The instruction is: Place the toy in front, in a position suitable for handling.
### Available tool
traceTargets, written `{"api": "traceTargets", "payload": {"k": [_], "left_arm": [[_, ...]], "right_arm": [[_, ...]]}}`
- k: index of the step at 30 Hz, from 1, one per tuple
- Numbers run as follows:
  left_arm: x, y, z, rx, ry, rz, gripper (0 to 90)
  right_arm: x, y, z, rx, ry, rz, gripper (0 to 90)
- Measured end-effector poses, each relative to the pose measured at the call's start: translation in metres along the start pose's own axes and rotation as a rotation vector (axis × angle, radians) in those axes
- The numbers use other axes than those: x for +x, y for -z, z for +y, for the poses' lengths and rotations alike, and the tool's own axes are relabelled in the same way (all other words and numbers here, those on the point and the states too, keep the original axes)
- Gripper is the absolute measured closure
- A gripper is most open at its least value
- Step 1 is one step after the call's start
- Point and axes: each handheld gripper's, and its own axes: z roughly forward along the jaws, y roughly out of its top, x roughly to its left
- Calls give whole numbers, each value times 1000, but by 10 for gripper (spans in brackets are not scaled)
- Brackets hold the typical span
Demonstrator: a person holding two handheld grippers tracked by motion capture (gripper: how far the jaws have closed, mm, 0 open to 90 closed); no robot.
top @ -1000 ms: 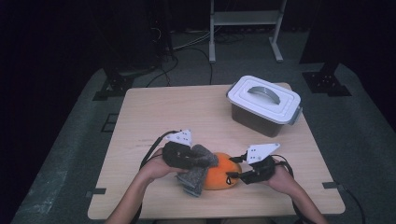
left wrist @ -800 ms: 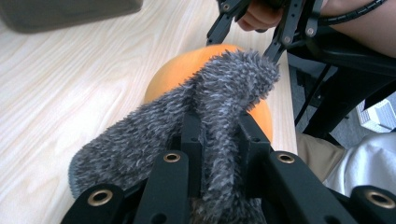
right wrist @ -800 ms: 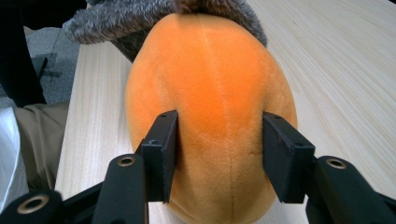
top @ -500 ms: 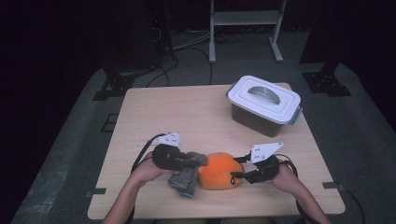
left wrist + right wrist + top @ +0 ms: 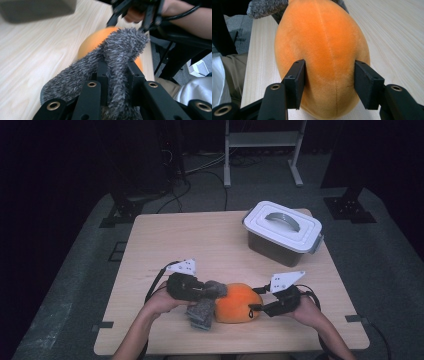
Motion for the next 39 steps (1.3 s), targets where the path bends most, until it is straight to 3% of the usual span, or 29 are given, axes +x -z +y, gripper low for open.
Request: {"api": "traceTargets", "payload": {"k": [5,9,13,19,22,25,32,37,39], "left_arm": [[-8,-8,11,4,-32,-21,761],[-1,-11,3,8,-5,-23,762],[7,-10,-11,-22,53,-34,761],[7,-13,-15,-22,59,-34,760],[6,-15,-12,-19,50,-32,761],[6,-16,-9,-19,46,-31,760],[4,-21,1,-12,32,-34,760],[2,-27,9,2,11,-36,760],[1,-30,10,2,7,-39,760]], "right_arm": [[-2,1,-3,1,-5,-2,446],[-3,3,-6,7,-8,0,453],[-7,3,-9,4,-6,15,458],[-9,6,-11,13,-19,17,442],[-8,7,-7,29,-27,2,351],[-3,11,3,32,4,-29,306],[4,8,30,19,85,-23,273],[9,-5,51,76,146,-9,256],[11,-12,59,125,180,-7,248]]}}
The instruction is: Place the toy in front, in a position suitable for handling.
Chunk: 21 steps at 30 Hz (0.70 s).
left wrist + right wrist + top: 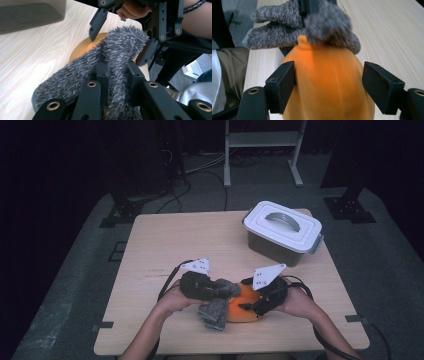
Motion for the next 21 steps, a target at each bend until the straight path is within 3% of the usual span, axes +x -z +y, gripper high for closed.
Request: {"api": "traceTargets", "payload": {"k": [3,5,6,7,12,21], "left_arm": [[0,-3,1,10,-4,-2,760],[1,-3,-1,11,0,0,760],[2,-2,-4,1,9,-2,760],[2,-2,-4,1,9,-2,760],[3,1,-5,-15,22,-4,760],[5,22,1,-15,9,32,760]], "right_arm": [[0,-4,2,23,5,9,260],[0,-7,0,37,-9,17,328],[-2,-8,-4,28,-23,27,415],[-2,-8,-4,28,-23,27,415],[0,-7,-9,-17,-5,9,580],[-5,-11,0,-100,-37,17,616]]}}
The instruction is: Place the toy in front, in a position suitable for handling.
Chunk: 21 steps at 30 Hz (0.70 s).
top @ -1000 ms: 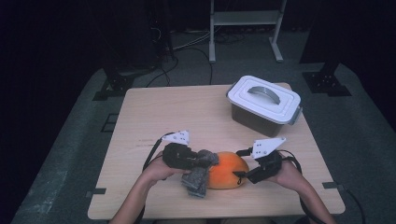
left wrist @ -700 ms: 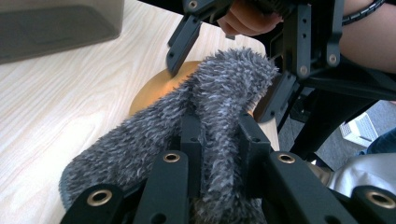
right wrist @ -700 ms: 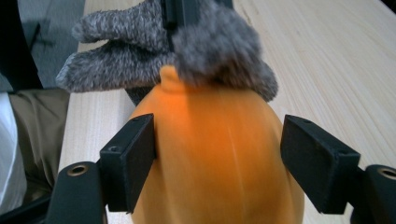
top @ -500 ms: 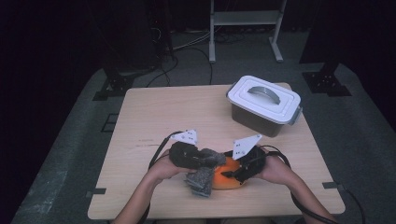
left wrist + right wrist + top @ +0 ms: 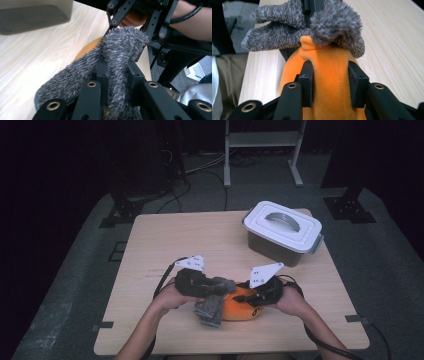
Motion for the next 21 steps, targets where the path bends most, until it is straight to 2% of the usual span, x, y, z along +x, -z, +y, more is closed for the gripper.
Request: {"api": "traceTargets", "payload": {"k": [1,6,8,10,15,21], "left_arm": [[0,4,1,-8,1,4,760],[-1,14,5,-9,-10,20,760],[0,13,3,4,-9,22,760],[1,10,0,-9,1,13,760],[3,3,-4,-31,22,-7,760],[5,-5,-6,-25,29,-17,759]], "right_arm": [[-1,-4,2,-39,-17,6,616],[-2,-10,5,-79,-32,12,614],[-1,-13,3,-76,-35,14,613],[0,-14,-1,-76,-40,16,607],[0,-3,-14,-77,-47,3,598],[0,6,-23,-77,-45,-7,597]]}}
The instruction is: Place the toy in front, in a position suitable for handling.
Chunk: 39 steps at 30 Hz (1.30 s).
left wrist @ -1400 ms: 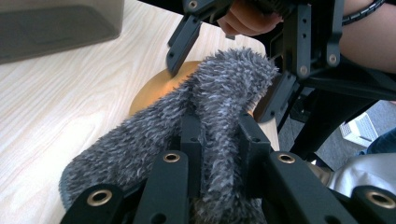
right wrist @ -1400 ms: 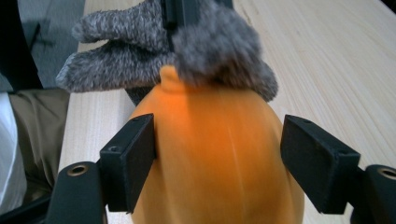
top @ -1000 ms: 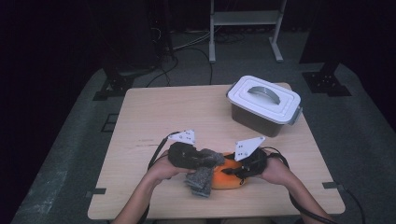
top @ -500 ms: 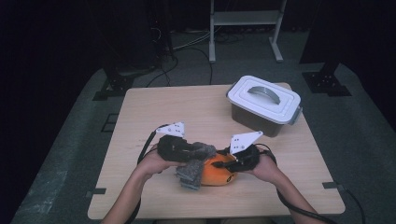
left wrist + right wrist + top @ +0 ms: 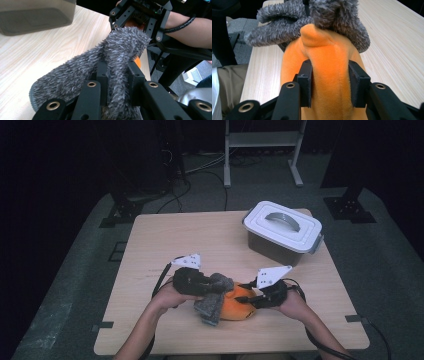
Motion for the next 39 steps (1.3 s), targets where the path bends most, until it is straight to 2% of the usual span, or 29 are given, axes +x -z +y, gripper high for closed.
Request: {"api": "traceTargets", "payload": {"k": [6,11,16,17,24,26,31,33,36,37,38,39], "left_arm": [[1,-2,-3,31,-2,16,759],[0,-5,-3,33,-2,15,759],[-6,-11,8,33,-37,14,760],[-8,-11,13,36,-60,8,760],[-12,-15,17,31,-67,6,760],[-11,-15,14,57,-78,24,760],[-5,-13,3,81,-46,59,760],[-4,-13,2,79,-40,60,760],[-3,-16,2,64,-32,48,760],[-4,-17,3,68,-34,48,760],[-4,-17,4,68,-38,48,760],[-4,-18,6,72,-44,50,760]], "right_arm": [[-3,12,-11,-6,-14,-13,595],[-10,23,-23,-30,-79,-33,590],[-11,21,-23,-40,-109,-50,590],[-11,20,-22,-39,-114,-54,590],[-14,19,-22,-41,-137,-69,591],[-14,20,-23,-40,-139,-70,591],[-16,28,-30,-38,-155,-78,590],[-17,29,-31,-39,-160,-79,588],[-17,31,-33,-41,-180,-70,555],[-18,32,-33,-38,-185,-62,517],[-17,34,-30,-27,-179,-64,438],[-17,34,-30,-27,-179,-64,438]]}}
